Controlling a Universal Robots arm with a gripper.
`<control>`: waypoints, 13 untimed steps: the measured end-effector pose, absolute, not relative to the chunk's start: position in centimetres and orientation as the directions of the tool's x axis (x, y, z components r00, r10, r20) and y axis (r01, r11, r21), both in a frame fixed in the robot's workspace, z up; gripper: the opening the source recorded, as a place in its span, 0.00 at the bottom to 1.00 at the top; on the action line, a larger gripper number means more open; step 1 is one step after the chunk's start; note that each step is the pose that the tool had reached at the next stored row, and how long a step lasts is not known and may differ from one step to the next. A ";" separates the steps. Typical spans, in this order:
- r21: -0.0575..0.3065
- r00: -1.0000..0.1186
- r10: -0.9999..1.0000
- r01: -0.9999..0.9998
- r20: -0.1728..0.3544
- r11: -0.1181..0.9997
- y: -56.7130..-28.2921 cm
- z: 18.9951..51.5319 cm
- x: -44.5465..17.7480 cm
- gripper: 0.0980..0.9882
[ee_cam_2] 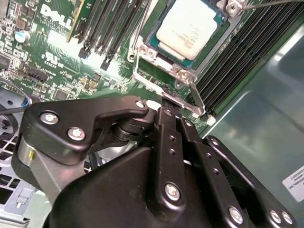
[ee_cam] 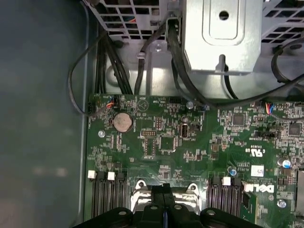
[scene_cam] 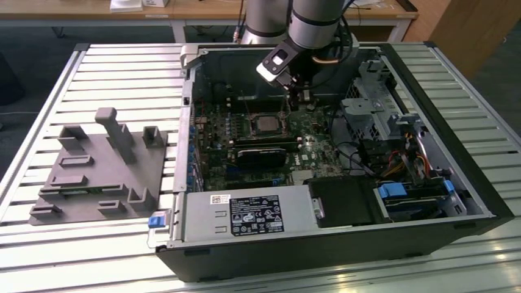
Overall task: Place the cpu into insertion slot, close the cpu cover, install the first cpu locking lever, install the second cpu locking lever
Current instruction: 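Close the cpu cover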
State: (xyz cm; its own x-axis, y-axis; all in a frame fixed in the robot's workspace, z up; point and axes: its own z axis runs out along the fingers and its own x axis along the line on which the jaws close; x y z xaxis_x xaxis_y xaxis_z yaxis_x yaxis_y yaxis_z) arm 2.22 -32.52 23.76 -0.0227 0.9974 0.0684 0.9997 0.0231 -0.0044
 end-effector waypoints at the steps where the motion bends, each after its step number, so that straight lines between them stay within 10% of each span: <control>1: -0.004 -0.023 0.997 1.000 0.068 0.023 -32.5 23.8 2.1 0.01; 13: -0.004 -0.023 0.997 1.000 0.068 0.023 -32.5 23.4 1.1 0.01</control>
State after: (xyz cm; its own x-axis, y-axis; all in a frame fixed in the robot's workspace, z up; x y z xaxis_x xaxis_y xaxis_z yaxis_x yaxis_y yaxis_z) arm 1.08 -32.47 23.41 -0.0228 0.9974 0.0682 0.9997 0.0231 -0.0044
